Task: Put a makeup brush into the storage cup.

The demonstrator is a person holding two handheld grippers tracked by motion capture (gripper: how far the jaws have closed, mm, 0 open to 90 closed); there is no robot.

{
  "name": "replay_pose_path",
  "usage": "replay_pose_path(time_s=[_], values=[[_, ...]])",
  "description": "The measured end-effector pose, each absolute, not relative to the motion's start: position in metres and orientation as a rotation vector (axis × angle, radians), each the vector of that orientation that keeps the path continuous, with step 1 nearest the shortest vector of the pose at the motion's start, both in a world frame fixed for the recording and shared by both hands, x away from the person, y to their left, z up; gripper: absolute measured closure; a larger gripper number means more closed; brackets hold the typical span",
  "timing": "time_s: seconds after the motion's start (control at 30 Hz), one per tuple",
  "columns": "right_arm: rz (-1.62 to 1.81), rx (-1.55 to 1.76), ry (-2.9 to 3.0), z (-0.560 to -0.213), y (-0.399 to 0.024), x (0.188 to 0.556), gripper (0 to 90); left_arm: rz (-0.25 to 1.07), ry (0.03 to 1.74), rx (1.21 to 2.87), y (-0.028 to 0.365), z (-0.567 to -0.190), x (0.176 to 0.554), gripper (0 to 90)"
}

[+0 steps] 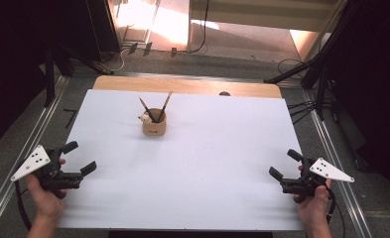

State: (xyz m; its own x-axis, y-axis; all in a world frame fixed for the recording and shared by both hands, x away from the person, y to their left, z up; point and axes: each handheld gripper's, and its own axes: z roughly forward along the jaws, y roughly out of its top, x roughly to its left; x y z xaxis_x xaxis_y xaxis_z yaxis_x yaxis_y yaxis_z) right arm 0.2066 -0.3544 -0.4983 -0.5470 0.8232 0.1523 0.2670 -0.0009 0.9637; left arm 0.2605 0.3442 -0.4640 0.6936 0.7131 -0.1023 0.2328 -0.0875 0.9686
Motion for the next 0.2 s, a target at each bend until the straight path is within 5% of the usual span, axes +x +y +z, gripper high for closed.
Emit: replay_pose_path(time_s=[0.2], values=[[1.574,1.148,1.796,-0.4981,-0.3583,0.2064,0.0,0.462,0.779,1.654,0.3450,-0.4665,0.2615,0.0]])
